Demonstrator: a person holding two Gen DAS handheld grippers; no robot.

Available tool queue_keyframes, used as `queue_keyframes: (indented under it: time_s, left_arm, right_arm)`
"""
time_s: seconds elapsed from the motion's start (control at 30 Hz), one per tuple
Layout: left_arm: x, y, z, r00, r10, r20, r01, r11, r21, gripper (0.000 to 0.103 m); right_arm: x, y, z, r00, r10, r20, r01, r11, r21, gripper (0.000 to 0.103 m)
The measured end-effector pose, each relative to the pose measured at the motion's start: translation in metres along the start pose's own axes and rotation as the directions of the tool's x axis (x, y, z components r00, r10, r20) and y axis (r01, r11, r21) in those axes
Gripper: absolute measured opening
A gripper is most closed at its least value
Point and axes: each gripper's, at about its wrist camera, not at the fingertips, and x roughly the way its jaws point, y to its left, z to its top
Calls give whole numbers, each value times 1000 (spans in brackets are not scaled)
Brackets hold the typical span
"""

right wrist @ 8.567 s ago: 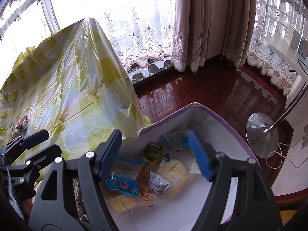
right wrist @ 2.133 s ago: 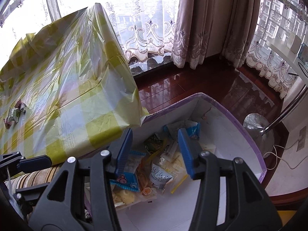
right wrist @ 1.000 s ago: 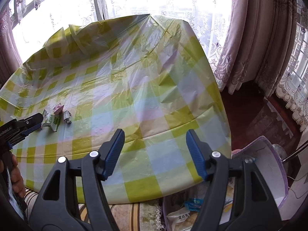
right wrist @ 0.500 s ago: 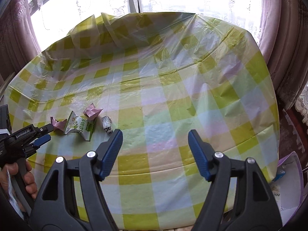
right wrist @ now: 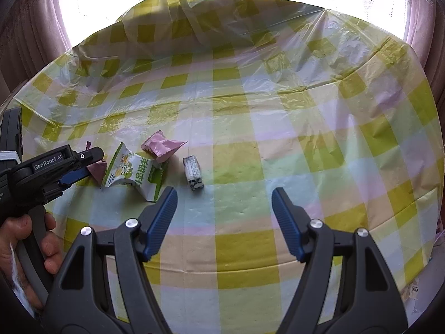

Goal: Organize snacks
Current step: 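Grasp the pink wrapped bar with the left gripper while right grasps the small white packet, then carry the pink bar and white packet over the white box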

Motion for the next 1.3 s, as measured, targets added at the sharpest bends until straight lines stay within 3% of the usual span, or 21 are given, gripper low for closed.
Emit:
queue_keyframes:
  time_s: [0.1,0.23,0.37,0.7,0.97,1.03,1.1,1.3]
  left_arm:
    - [5,-9,1,998,55,22,-57,996,72,50]
    - [10,-18,-2,986,154,62,-163,972,172,33]
    - [12,-21,-4,975,206,89,-221,948,227,23]
    - [5,-11,-7,983,163,87,-176,966,189,21]
    - [3,-11,-11,982,166,92,-181,964,194,21]
    - [2,-12,-12,981,169,93,-185,963,197,21]
    - [1,-12,-13,980,172,95,-188,962,200,21]
    - [-1,-14,-19,978,183,97,-200,956,214,21]
  right_arm:
    - [11,4,0,1000,1,-15,-1,1000,-3,73]
    - [22,7,2,1000,0,-25,0,1000,3,73]
    - [32,12,6,1000,2,-31,-2,1000,2,73]
    - [56,28,13,999,-16,-45,15,999,-30,72]
    - [64,34,15,998,-51,-43,48,997,-68,46]
    - [64,37,15,998,-48,-38,45,996,-82,30]
    - [63,40,14,998,-42,-37,38,995,-98,21]
    - [61,42,11,999,-36,-33,33,994,-109,17]
